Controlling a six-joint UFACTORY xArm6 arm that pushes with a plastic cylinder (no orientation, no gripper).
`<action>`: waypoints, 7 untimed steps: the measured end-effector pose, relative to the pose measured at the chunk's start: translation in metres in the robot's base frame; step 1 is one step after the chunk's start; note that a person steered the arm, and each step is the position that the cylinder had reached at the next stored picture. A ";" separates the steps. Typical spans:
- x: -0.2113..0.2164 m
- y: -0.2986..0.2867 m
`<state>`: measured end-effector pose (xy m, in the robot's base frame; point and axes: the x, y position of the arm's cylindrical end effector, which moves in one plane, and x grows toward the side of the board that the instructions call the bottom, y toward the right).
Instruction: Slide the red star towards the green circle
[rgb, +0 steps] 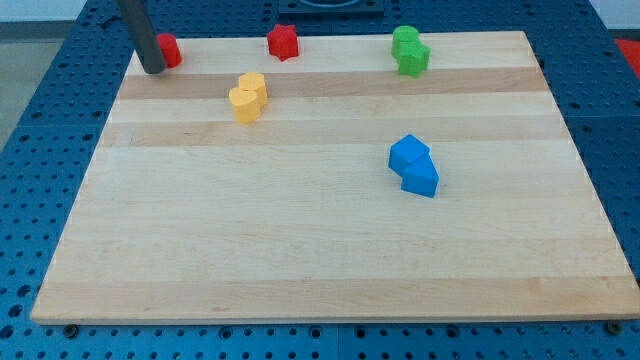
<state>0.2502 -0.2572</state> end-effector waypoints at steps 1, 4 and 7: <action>-0.001 0.000; 0.012 0.097; -0.034 0.131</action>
<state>0.2161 -0.1260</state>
